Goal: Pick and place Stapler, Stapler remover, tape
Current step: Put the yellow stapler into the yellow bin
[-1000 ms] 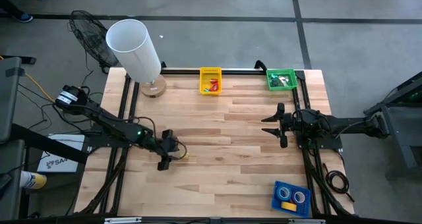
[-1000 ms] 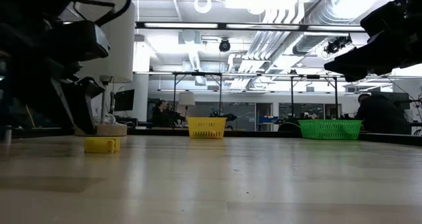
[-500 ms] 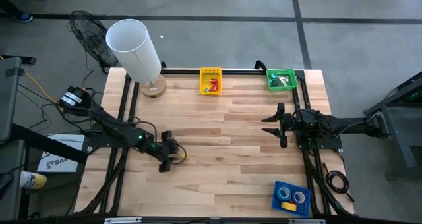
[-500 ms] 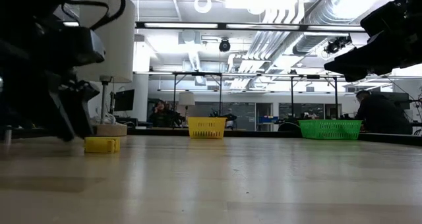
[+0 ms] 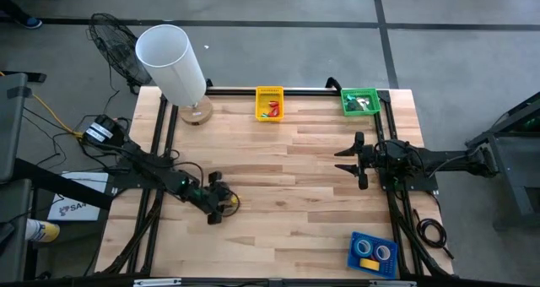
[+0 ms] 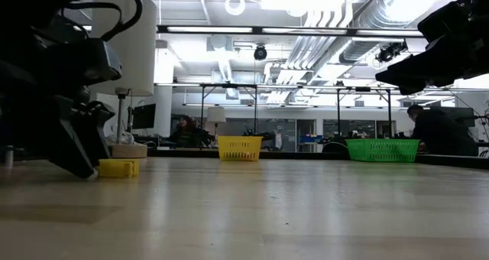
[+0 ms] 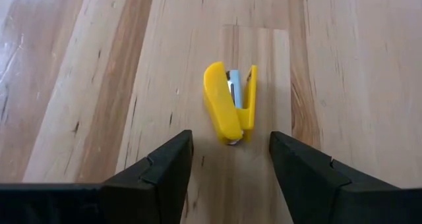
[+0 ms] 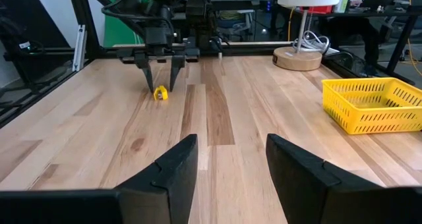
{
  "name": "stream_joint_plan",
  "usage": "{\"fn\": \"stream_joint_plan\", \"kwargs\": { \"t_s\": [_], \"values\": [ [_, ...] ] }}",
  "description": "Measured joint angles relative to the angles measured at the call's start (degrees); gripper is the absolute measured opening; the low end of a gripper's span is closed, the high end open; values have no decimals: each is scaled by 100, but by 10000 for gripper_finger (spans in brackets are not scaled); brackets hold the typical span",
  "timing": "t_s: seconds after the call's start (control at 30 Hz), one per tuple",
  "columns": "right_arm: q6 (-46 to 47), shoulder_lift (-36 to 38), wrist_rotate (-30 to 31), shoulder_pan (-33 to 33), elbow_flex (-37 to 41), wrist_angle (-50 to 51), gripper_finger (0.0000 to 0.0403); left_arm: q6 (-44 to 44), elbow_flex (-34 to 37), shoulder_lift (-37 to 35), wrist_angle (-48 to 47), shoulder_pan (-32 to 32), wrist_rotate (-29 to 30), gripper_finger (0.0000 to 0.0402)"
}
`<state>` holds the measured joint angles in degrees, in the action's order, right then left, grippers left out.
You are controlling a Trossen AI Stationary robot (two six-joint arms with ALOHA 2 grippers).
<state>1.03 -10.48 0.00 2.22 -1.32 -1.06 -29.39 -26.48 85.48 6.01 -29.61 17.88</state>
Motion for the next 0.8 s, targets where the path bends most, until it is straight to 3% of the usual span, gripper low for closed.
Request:
{"fn": "stream_joint_plan", "kwargs": {
  "t_s": [0.8],
  "values": [
    [-1,0,1,2,2,0,171,348,11,222,480,-85,774,202]
  ]
}}
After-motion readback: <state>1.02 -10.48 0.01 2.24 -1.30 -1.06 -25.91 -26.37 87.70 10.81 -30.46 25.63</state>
